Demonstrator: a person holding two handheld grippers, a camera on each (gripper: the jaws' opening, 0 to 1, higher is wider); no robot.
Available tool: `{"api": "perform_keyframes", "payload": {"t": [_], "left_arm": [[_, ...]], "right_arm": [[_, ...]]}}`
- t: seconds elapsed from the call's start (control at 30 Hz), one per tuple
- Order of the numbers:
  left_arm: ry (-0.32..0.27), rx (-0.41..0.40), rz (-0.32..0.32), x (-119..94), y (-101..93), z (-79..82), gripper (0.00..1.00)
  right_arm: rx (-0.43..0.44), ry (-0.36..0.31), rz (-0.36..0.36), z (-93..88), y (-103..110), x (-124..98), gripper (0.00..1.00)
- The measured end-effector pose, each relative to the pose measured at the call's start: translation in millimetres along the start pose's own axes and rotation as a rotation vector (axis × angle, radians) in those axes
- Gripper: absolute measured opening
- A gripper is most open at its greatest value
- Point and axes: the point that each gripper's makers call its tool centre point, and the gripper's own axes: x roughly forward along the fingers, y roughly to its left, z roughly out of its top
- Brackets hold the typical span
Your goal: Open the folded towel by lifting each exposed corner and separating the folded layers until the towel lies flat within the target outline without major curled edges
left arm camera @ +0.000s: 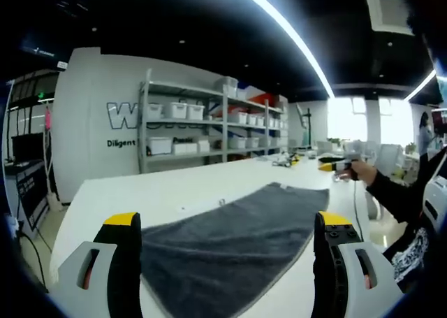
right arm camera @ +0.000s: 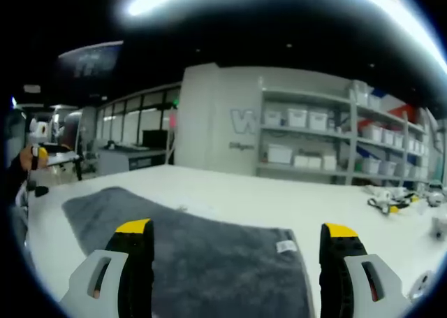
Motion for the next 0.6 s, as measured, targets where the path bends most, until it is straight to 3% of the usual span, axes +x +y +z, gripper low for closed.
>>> {"api": "perform_keyframes", "payload": {"t": [0.27,0.6], "left_arm": [[-0.001,0.012,-0.064,-6.6,-8.5,-4.4,1.00],[0.002,0.009,-0.058,-12.4,-5.9,-3.6,1.00]], "right_arm": [[0.012,-0.003,0.001,-4.8,2.0,-2.9,1.00],[0.020,-0.006,0.004,-5.6,2.4,-6.8,1.00]]}}
